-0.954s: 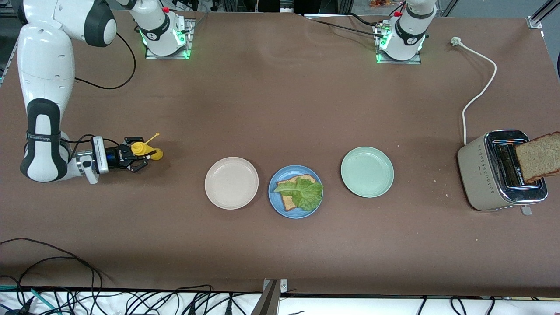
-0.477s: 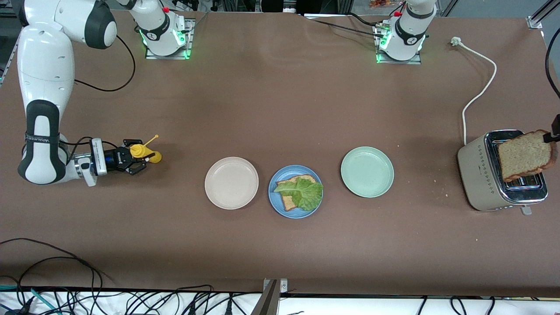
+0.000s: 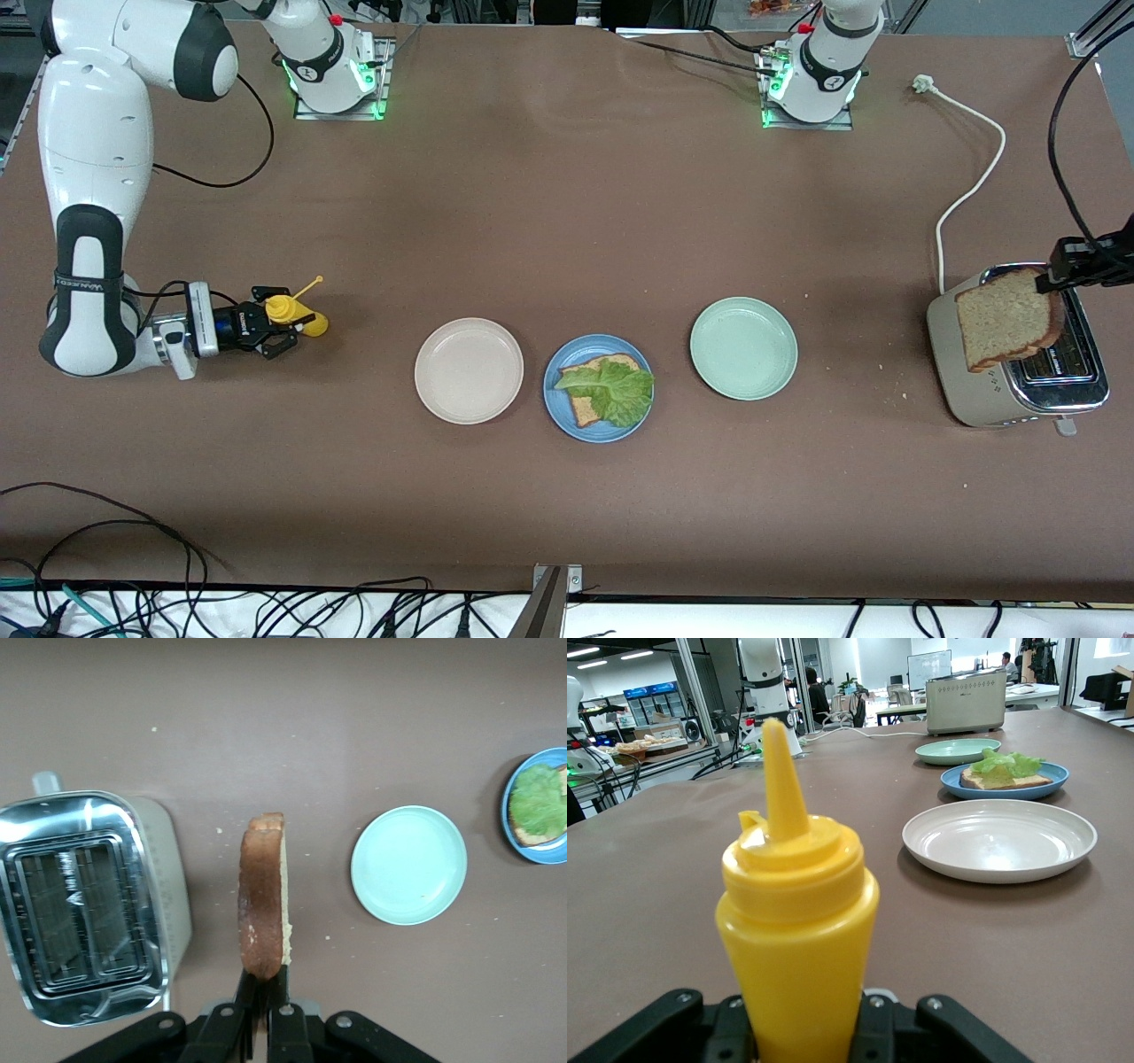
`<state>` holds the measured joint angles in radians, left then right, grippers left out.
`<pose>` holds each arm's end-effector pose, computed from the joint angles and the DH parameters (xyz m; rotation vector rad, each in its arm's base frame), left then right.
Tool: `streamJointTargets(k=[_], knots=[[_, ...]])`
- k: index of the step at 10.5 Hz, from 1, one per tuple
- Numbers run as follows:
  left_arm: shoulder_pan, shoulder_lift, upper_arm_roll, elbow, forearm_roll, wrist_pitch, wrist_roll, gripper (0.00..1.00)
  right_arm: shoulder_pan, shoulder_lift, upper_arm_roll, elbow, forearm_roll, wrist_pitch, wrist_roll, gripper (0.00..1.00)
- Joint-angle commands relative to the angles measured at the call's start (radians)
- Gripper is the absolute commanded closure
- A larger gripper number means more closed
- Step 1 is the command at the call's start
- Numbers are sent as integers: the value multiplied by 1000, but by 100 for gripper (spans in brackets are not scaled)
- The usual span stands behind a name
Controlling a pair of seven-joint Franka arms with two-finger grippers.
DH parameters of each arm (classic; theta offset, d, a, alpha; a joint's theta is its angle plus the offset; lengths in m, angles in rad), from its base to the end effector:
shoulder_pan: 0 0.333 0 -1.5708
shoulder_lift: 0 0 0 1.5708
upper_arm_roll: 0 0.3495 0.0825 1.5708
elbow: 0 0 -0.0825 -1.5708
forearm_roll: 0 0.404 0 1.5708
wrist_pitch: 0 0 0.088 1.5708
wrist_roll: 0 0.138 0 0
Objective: Make sandwich in blue plate with both arms
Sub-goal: 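Lift the bread slice out of the toaster with the left gripper, then carry bread with the left gripper while the right gripper releases the mustard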
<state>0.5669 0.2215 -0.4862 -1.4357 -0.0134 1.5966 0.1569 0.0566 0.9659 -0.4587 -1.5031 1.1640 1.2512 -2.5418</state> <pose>0.6357 0.0812 0.5751 3.0200 -0.1017 -0.0318 0.6372 -0.0656 0.1202 -1.2583 -1.5276 -0.7384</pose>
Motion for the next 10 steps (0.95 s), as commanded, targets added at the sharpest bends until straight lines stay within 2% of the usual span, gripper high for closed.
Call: streamJointTargets(k=[1,2,3,4,5,6,7,10], knots=[[-42,4,-49,8,0,-15,-136,100,-12,25,9,26,11,13,-25,100],[-74,13,-49,8,0,-15,-187,100,-11,25,9,26,11,14,-23,100],[-105,22,-49,8,0,-15,-235,100,-6,24,8,26,9,13,-20,88],[-131,39,-49,8,-14,-14,-261,100,-1,24,9,26,9,10,-6,40],[-153,50,-48,8,-40,-14,-295,100,2,24,9,26,8,8,1,18],[-188,79,-49,9,-45,-14,-334,100,5,24,9,26,8,8,12,5],[-231,97,-48,8,-48,-11,-371,100,5,24,9,26,8,7,14,1],[-315,137,-48,18,-51,-3,-464,100,-4,16,3,27,3,-4,38,1]])
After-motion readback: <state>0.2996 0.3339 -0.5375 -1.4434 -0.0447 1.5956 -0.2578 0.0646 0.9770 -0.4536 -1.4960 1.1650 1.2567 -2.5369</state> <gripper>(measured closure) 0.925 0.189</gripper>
